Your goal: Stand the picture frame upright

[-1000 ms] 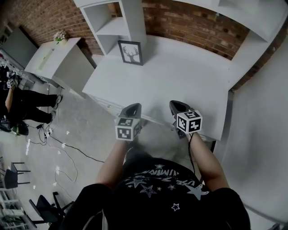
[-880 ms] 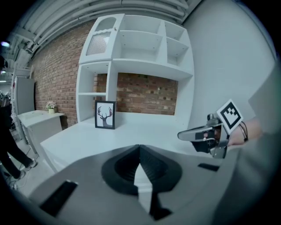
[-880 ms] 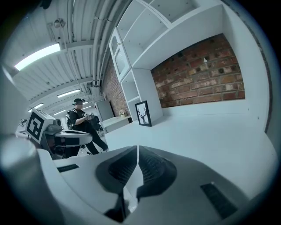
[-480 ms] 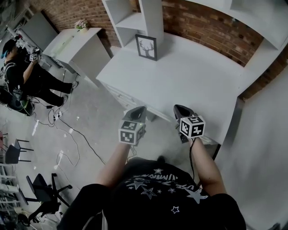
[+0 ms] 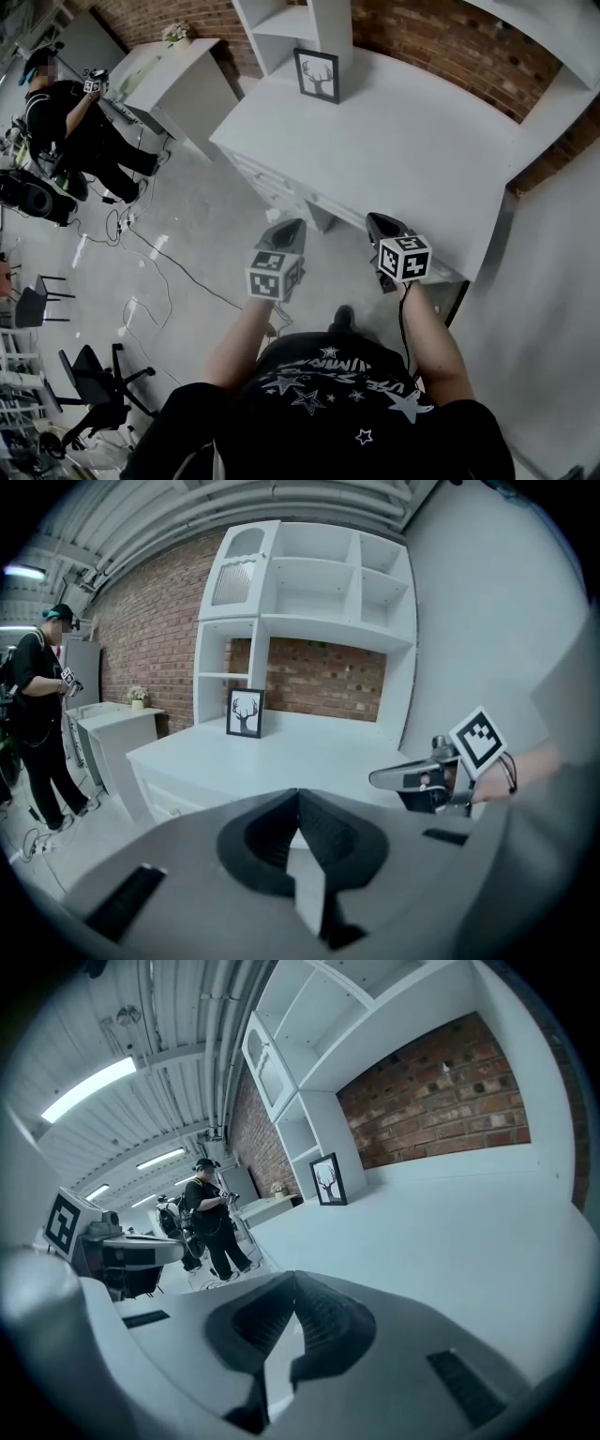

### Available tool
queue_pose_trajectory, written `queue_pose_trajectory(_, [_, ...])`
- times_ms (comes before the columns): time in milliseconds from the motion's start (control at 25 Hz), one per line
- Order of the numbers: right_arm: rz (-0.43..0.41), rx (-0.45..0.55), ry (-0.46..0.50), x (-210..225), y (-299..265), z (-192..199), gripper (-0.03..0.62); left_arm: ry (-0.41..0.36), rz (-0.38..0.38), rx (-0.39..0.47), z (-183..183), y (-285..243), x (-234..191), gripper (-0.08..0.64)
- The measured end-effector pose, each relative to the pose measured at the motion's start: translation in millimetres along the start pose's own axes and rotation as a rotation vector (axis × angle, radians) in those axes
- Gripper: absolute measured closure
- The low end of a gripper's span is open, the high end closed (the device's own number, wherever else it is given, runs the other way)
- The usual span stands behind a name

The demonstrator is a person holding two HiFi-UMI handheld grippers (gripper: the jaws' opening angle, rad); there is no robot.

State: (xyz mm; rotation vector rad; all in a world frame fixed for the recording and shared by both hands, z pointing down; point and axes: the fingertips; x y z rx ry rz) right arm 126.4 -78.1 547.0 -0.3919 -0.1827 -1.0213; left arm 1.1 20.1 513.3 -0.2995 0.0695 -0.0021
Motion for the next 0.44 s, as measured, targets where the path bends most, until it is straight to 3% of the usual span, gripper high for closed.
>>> queue_pose_trajectory(440, [0.02,-0.005,0.029,-43,25,15,0.577,0.02,-0.019,0.041,6,59,-9,0.541])
Point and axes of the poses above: the fingertips, and each gripper's own axes: y backward along the fingers, x to its right, z out of its underside, and after that the axes turned 11 degrees about x, right-handed
